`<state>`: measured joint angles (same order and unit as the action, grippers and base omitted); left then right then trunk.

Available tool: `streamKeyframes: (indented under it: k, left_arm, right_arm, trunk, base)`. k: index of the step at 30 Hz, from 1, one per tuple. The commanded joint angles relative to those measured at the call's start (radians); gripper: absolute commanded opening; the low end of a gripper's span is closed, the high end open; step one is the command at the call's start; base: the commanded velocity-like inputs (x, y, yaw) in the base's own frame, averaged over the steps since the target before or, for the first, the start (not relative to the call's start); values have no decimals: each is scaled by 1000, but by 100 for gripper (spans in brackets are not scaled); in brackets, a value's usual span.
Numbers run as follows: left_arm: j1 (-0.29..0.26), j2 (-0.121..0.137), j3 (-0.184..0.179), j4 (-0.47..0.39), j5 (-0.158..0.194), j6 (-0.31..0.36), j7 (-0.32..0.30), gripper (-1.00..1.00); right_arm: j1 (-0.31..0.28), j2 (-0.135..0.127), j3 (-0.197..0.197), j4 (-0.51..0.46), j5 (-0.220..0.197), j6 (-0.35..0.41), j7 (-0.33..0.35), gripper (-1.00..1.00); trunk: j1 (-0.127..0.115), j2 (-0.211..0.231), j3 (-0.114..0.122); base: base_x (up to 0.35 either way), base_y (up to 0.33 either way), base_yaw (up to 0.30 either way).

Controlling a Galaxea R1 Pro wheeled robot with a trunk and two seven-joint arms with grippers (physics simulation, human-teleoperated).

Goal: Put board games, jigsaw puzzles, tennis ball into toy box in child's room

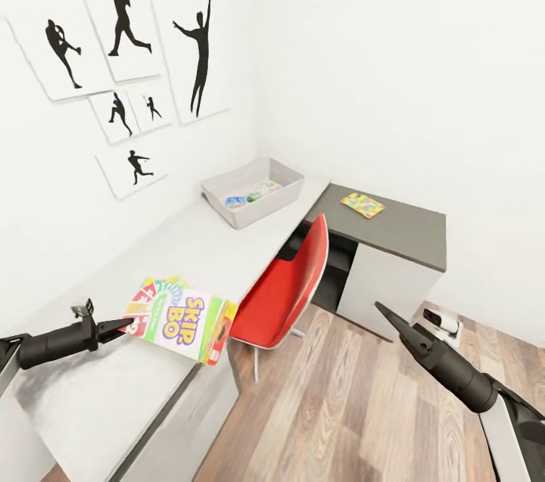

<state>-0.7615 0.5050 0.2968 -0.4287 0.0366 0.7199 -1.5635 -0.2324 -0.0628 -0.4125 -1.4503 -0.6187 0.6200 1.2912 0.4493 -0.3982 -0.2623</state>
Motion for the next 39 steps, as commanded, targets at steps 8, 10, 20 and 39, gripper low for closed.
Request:
streamKeyframes:
  k: [8, 10, 20, 39]
  left_arm:
    - [0, 0, 1, 0, 0, 6, -7, -100]
    - [0, 0, 1, 0, 0, 6, -7, -100]
    - [1, 0, 2, 1, 0, 6, -7, -100]
    - [1, 0, 2, 1, 0, 6, -7, -100]
  right_arm:
    - [-1, -1, 1, 0, -3, -24, 1, 100]
    - [-1, 0, 1, 0, -3, -26, 1, 100]
    - [-1, 4, 1, -1, 16, -28, 1, 100]
    - [-1, 5, 2, 1, 19, -31, -2, 100]
  trunk:
    - [1, -2, 10]
    - [1, -2, 11]
    - [1, -2, 15]
    - [1, -2, 16]
  base:
    - [162, -212, 89]
    - [46, -65, 46]
    - [138, -157, 156]
    - [24, -67, 23]
